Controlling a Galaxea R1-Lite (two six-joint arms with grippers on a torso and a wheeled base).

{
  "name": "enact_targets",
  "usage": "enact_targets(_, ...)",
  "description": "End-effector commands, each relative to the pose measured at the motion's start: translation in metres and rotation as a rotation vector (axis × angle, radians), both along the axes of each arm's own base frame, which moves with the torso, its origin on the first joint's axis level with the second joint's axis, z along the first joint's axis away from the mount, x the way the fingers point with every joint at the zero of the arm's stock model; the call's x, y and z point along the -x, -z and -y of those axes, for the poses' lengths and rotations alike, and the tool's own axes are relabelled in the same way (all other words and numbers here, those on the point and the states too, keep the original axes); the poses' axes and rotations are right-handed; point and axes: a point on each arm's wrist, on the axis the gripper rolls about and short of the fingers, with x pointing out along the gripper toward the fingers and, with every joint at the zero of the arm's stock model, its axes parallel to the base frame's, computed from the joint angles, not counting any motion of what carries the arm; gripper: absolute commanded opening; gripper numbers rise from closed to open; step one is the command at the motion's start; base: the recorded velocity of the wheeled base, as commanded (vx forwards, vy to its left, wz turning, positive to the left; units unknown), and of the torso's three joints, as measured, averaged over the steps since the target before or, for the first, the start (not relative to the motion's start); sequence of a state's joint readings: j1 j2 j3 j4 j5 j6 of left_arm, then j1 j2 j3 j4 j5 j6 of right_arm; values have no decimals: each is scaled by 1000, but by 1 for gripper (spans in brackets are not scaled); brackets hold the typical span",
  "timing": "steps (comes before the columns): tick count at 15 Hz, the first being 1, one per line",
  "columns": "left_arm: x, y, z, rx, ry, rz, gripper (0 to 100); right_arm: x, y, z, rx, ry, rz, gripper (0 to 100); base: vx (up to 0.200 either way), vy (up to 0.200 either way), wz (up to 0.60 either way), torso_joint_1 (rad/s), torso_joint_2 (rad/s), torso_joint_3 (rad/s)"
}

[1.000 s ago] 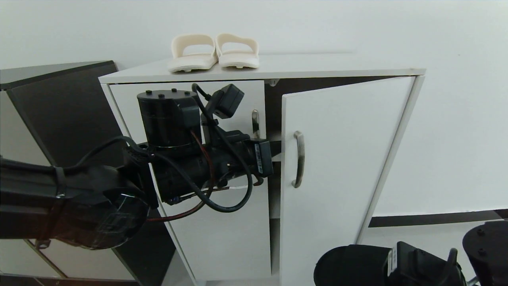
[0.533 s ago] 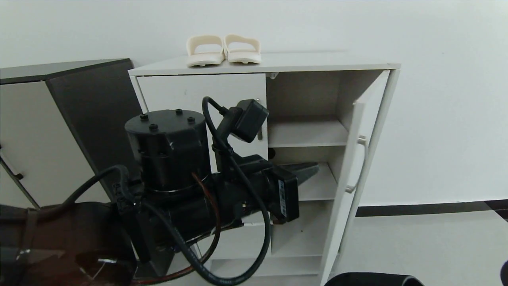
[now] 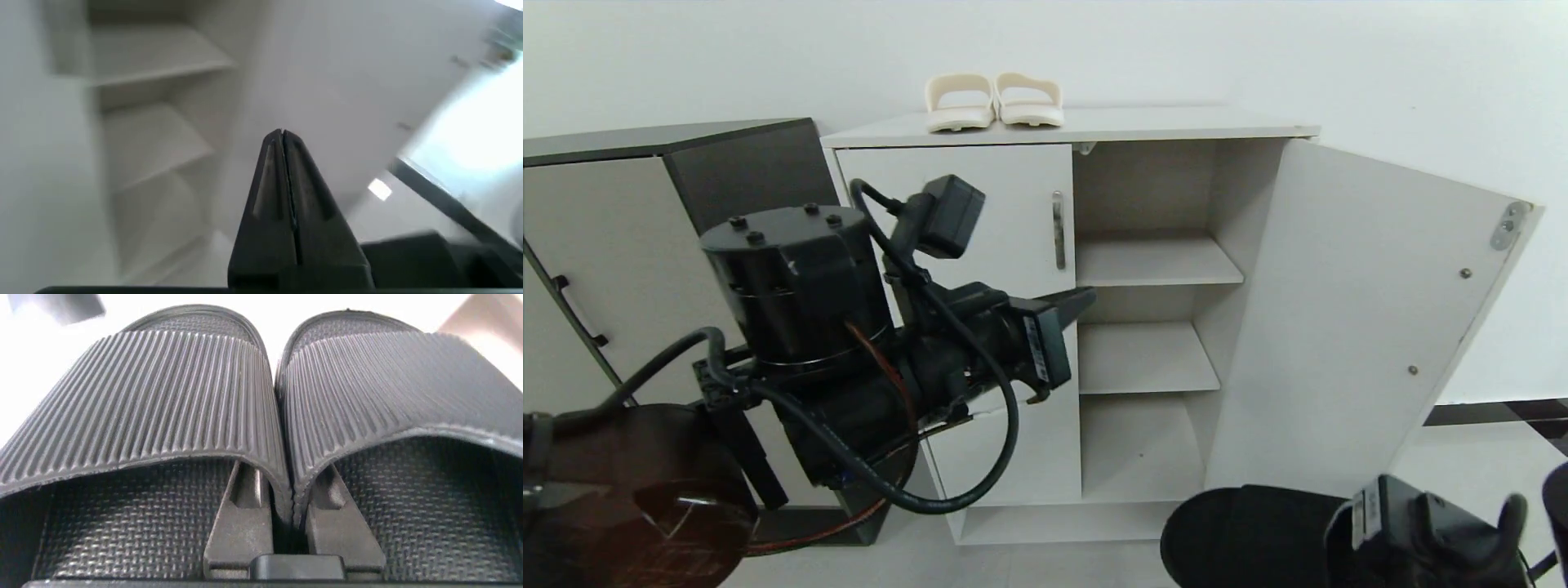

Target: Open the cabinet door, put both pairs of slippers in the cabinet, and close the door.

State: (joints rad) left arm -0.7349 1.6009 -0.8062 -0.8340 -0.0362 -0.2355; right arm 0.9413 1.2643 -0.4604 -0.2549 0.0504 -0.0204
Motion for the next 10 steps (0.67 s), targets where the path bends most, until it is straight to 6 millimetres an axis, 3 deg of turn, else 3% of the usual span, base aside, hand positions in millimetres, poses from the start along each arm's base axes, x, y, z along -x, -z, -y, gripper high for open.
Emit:
enact_targets(1, 9, -19, -20, 47, -185, 43, 0, -34, 7, -35, -11, 255, -21, 0, 0, 0, 0, 0, 0, 0)
enact_targets(2, 16, -33, -38, 83, -327, 78, 0, -51, 19, -53, -28, 382, 39, 0, 0, 0, 0, 0, 0, 0)
enact_targets(4, 44, -29, -74, -22, -475, 67, 0, -83, 37, -75, -62, 557, 145, 0, 0, 0, 0, 0, 0, 0)
enact_targets(6, 89, -15, -115, -128, -650, 35, 0, -110, 47, -86, -91, 688, 215, 0, 0, 0, 0, 0, 0, 0)
enact_targets(8, 127, 9, -169, -146, -900, 12, 0, -121, 47, -81, -92, 739, 225, 0, 0, 0, 0, 0, 0, 0)
enact_targets(9, 140, 20, -179, -151, -963, 5, 0, -123, 46, -81, -92, 745, 227, 0, 0, 0, 0, 0, 0, 0)
enact_targets(10, 168, 41, -194, -145, -1061, 20, 0, -124, 45, -81, -96, 748, 230, 0, 0, 0, 0, 0, 0, 0)
